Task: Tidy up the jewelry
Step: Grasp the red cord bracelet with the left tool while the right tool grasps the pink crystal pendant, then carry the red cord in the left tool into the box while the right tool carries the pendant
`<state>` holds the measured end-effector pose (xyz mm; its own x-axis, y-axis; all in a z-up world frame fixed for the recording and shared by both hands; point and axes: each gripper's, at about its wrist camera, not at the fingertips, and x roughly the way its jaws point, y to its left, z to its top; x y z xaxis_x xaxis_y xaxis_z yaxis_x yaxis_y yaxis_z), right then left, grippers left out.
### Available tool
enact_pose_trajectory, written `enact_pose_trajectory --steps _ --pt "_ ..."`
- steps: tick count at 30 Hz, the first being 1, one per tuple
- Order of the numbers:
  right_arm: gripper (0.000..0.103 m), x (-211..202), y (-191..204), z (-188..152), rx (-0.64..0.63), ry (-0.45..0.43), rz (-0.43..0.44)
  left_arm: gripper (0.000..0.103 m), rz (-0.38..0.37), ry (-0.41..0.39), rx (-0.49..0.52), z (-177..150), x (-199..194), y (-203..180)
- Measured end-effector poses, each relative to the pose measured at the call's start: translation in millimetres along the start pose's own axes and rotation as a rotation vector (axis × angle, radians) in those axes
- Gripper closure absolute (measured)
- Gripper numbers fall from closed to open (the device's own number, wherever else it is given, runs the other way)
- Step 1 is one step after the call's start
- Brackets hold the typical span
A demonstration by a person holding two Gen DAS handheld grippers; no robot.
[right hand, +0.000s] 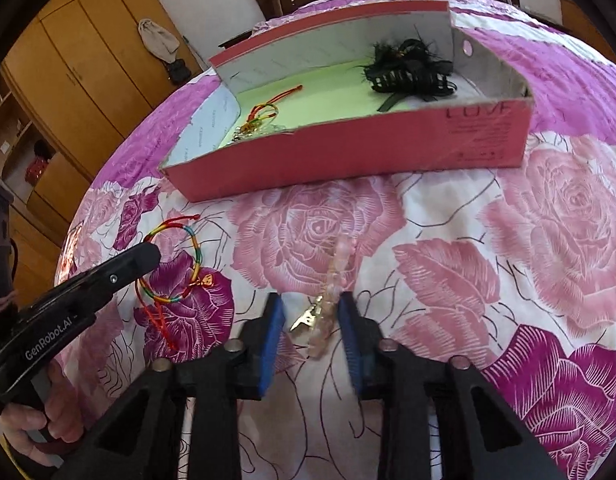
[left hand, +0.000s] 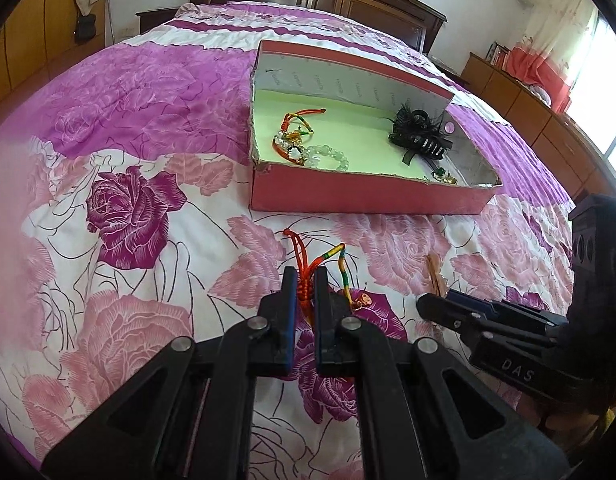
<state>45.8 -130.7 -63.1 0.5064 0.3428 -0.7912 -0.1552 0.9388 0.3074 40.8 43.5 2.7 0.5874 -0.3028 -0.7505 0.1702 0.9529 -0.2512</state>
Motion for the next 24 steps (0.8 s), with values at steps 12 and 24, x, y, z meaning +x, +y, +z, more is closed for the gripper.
enact_pose_trajectory --steps 12,24 --pt "0.084 -24 -9 -4 0.041 -0.057 0.053 0.103 0.002 -0.035 0.027 4 -14 -14" --pt "0.084 -63 -18 -5 0.049 -0.18 0.072 0.103 -0.019 -0.148 0.083 13 -38 -44"
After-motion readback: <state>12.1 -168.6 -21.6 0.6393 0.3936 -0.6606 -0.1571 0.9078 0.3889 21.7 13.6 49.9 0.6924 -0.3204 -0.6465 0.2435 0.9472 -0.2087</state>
